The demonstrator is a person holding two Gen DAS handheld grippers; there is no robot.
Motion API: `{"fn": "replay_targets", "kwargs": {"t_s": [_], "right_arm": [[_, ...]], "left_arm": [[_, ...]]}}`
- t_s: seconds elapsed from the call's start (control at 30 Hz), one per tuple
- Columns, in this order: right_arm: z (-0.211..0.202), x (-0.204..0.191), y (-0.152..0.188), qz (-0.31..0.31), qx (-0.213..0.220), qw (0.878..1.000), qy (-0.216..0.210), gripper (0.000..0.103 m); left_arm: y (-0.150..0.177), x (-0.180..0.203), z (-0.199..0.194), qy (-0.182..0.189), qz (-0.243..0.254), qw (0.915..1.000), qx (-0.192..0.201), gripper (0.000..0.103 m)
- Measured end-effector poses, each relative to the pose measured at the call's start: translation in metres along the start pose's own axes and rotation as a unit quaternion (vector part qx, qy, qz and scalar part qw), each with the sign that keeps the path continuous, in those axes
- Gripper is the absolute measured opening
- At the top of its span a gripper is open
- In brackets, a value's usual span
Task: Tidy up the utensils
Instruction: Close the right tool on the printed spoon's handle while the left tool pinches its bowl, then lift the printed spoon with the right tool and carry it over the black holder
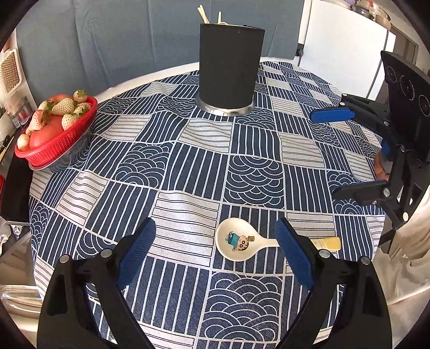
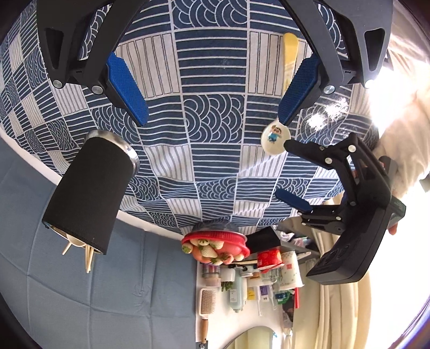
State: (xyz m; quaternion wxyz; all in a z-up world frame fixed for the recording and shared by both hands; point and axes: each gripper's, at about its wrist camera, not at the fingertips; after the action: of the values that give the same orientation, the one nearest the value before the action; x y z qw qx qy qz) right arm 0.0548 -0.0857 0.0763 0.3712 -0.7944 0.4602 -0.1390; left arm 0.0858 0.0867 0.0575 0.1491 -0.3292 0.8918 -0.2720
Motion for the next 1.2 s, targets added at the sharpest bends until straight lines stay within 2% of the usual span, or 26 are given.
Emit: {"fn": "replay_targets", "kwargs": {"t_s": [0.17,0.23,0.33,0.37,0.4,0.47,0.67,0.9,1.0,1.07,1.13,1.17,1.2], "right_arm": [[0.009,-0.01,0.008,-0.016,-0.018,1.0,-0.003,0.093],[0.012,-0.011,0.01,-0.016,-0.023,1.0,-0.007,0.093],[0.016,-0.013,0.014,-0.014,-0.03,0.999,-0.013,0.093],[0.017,-0.014,0.015,-0.014,-0.033,0.999,-0.015,0.093],[0.018,-0.016,0.016,-0.014,-0.035,0.999,-0.018,0.093],[0.022,-0.019,0.019,-0.016,-0.041,0.999,-0.024,0.093],[0.03,-0.031,0.022,-0.027,-0.053,0.997,-0.039,0.093],[0.036,-0.045,0.027,-0.047,-0.064,0.996,-0.046,0.093],[0.034,-0.041,0.025,-0.035,-0.062,0.996,-0.047,0.093],[0.033,-0.037,0.023,-0.015,-0.071,0.995,-0.064,0.091],[0.031,-0.035,0.021,-0.014,-0.076,0.994,-0.079,0.034],[0.032,-0.034,0.021,-0.015,-0.081,0.994,-0.076,0.008],[0.031,-0.034,0.02,-0.018,-0.077,0.995,-0.068,0.007]], "left_arm": [[0.003,0.007,0.009,0.004,0.013,0.9998,-0.014,0.081],[0.004,0.008,0.014,0.007,0.014,0.9996,-0.023,0.073],[0.006,0.01,0.023,0.013,0.017,0.999,-0.04,0.048],[0.007,0.01,0.027,0.016,0.017,0.9985,-0.049,0.018],[0.007,0.01,0.026,0.013,0.017,0.9988,-0.044,0.013],[0.008,0.009,0.023,0.016,0.011,0.9992,-0.035,0.009],[0.008,0.011,0.021,0.007,0.014,0.9993,-0.035,0.009],[-0.002,0.018,0.003,0.003,0.031,0.9995,-0.008,0.007],[-0.007,0.021,-0.005,0.0,0.039,0.9992,0.002,0.006],[-0.01,0.023,-0.009,-0.002,0.042,0.9991,0.006,0.006],[-0.013,0.025,-0.012,-0.004,0.046,0.9989,0.01,0.006],[-0.014,0.026,-0.013,-0.007,0.048,0.9988,0.012,0.005],[-0.015,0.027,-0.014,-0.008,0.049,0.9987,0.012,0.005]]}}
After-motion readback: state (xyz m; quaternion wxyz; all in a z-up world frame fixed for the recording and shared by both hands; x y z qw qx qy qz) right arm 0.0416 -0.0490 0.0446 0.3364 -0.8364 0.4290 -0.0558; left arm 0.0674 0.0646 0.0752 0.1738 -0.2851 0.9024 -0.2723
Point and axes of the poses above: each gripper's, at about its wrist camera, not at the fingertips, and z roughly the way its jaws point, x to its right, y to its underside, and after that the axes turned 13 degrees about z, right-handed
